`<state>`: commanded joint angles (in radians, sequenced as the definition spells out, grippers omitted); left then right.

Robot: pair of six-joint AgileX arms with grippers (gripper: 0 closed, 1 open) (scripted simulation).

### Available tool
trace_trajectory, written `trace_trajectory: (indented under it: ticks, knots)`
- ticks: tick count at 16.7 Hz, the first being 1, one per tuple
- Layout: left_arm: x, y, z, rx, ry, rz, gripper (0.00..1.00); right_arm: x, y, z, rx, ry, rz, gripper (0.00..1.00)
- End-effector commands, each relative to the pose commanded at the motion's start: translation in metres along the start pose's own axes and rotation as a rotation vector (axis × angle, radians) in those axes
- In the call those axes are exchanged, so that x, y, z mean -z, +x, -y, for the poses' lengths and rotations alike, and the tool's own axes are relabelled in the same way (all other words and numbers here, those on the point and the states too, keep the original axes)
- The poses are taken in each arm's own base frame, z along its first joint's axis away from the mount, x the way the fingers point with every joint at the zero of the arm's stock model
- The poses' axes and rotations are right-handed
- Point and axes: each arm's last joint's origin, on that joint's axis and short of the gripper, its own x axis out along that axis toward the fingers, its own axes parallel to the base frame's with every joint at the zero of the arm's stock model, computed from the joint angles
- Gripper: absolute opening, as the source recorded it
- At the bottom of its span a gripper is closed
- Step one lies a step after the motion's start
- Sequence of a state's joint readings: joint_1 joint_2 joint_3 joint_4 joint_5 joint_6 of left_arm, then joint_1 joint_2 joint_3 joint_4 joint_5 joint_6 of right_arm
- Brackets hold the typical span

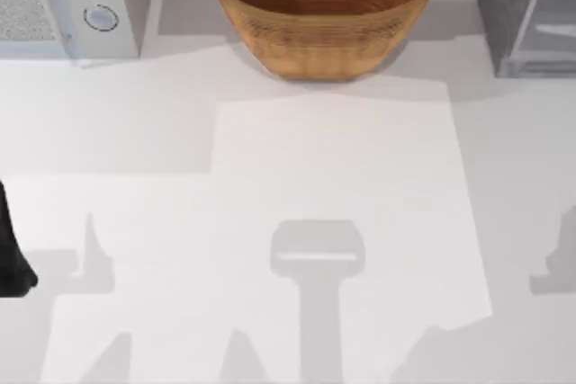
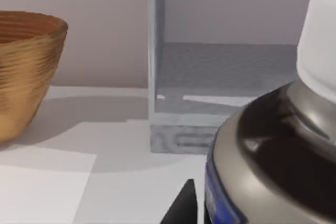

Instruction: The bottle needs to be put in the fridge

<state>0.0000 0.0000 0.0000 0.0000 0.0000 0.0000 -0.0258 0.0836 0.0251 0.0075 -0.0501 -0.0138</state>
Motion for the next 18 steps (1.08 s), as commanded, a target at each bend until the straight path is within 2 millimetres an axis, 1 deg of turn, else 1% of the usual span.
trace_trajectory:
  ticks: [3,9,10,11,13,16,18]
  knots:
    - [0.000,0.000,0.000,0.000,0.000,0.000,1.00,0.003,-0.003,-0.001,0.024,0.012,0.047,0.01]
    - [0.000,0.000,0.000,0.000,0.000,0.000,1.00,0.002,-0.004,-0.001,0.025,0.013,0.049,0.01]
    - [0.000,0.000,0.000,0.000,0.000,0.000,1.00,-0.001,-0.004,-0.001,0.026,0.013,0.058,0.01]
    - [0.000,0.000,0.000,0.000,0.000,0.000,1.00,-0.008,-0.004,0.000,0.028,0.014,0.077,0.01]
    - [0.000,0.000,0.000,0.000,0.000,0.000,1.00,-0.031,-0.004,0.001,0.029,0.014,0.139,0.01]
    - [0.000,0.000,0.000,0.000,0.000,0.000,1.00,-0.082,0.001,0.005,0.024,0.005,0.271,0.01]
    - [0.000,0.000,0.000,0.000,0.000,0.000,1.00,-0.119,0.013,0.008,0.016,-0.007,0.357,0.01]
